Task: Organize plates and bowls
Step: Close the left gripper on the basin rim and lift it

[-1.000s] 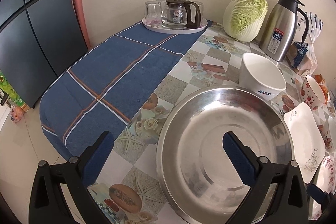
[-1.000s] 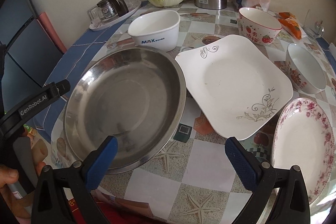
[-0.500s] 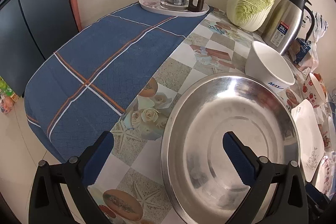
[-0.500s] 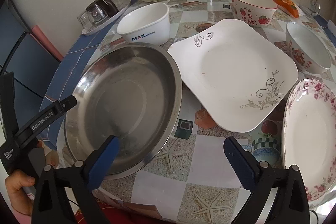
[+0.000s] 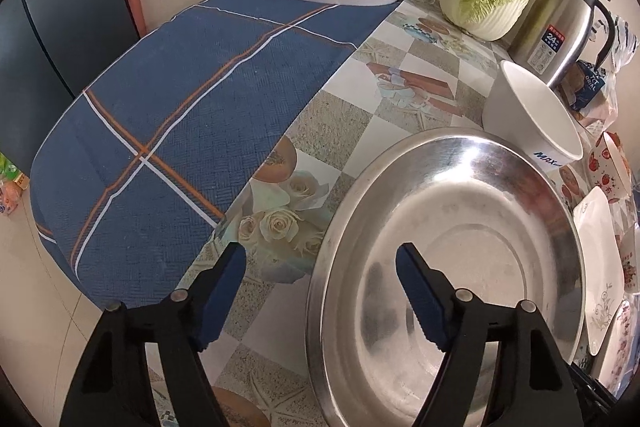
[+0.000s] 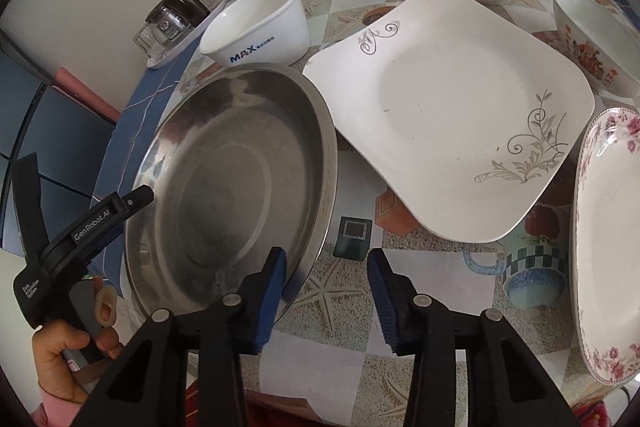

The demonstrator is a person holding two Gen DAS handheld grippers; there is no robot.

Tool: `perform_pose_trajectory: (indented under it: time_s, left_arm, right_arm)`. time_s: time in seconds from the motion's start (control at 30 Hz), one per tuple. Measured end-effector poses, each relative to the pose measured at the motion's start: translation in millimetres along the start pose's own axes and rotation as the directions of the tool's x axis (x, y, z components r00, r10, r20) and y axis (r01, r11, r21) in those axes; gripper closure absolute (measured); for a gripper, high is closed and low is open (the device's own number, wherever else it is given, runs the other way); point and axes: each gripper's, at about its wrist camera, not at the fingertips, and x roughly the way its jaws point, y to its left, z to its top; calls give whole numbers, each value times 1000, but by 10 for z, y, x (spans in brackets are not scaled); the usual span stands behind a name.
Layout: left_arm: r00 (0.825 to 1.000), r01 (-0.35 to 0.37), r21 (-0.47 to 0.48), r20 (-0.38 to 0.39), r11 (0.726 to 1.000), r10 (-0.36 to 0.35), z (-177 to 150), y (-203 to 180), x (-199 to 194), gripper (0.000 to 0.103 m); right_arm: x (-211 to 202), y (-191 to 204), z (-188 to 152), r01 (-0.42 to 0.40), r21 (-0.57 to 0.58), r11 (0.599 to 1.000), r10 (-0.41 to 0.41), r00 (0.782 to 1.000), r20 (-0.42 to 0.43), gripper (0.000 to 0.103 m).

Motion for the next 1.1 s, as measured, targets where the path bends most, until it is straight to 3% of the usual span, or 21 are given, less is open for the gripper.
perform_pose_trajectory:
  time_s: [0.1, 0.2, 0.43, 0.6, 0.73, 1.1]
  left_arm:
    - [1000, 23, -12, -19, 1000, -23, 0, 9, 63, 25]
    - [1000, 0, 11, -26, 1000, 0, 4, -23, 107, 29]
    - [1000, 5, -6, -28, 1000, -5, 105, -22, 134, 54]
    - [999, 21, 16, -26, 1000, -20, 147, -106, 157, 66]
    - [1000, 12, 4, -29, 1000, -12, 125, -126, 141, 67]
    - [1000, -11, -25, -9, 1000, 10, 29, -68, -164, 68]
  right_arm:
    - [2, 37, 17, -3, -19, 1000, 3, 1000, 7, 70]
    - [24, 54, 22, -5, -26, 1000, 5, 1000, 7, 74]
    - [127, -36, 124, -42, 3, 999, 42, 999, 9, 78]
    - [149, -28, 175, -48, -14, 999, 49, 999, 18, 79]
    - [101, -8, 141, -64, -45, 997, 65, 998, 17, 79]
    - [-66, 227, 180, -10, -161, 987, 20, 998, 60, 79]
